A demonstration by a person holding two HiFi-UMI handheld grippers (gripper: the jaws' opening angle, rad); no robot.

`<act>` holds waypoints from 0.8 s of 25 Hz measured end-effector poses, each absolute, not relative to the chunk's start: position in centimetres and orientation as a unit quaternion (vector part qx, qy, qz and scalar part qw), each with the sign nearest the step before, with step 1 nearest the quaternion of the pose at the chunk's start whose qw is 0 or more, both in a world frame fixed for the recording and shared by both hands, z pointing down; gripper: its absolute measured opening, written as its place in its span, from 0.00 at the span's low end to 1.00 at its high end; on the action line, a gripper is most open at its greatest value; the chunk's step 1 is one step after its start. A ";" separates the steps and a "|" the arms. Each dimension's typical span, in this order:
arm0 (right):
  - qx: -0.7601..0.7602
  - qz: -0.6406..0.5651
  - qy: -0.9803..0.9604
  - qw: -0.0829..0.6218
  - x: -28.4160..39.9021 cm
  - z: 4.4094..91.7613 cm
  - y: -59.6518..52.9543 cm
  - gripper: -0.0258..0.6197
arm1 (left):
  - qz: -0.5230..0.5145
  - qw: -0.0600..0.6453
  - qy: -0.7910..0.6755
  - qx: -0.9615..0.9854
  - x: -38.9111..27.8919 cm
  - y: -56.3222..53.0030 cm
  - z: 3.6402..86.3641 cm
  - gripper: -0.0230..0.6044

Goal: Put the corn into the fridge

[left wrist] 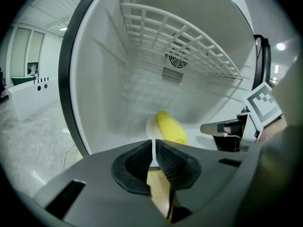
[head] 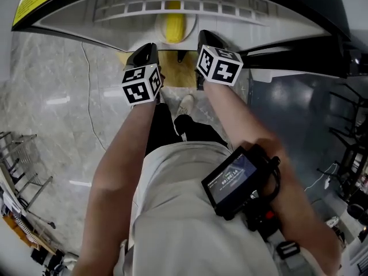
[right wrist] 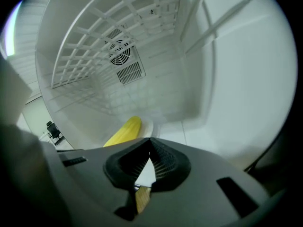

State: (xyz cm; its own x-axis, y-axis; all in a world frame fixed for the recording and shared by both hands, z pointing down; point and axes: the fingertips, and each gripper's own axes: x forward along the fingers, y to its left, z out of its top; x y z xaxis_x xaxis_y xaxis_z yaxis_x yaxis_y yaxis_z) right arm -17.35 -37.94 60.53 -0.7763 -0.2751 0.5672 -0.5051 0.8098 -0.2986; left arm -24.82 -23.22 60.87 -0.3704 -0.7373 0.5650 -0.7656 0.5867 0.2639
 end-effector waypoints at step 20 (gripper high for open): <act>0.061 0.224 -0.953 0.196 -15.5 53.6 -32.0 0.05 | -0.025 0.298 -0.817 0.493 -20.1 -19.6 55.1 0.05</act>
State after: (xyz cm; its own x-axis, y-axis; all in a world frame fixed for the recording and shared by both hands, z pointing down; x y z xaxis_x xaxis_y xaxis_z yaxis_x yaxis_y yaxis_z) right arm -15.47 -32.02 53.63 -0.9157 -0.0283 0.4008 -0.2043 0.8918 -0.4038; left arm -20.06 -19.58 55.07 -0.3367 -0.8199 0.4629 -0.7905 0.5133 0.3341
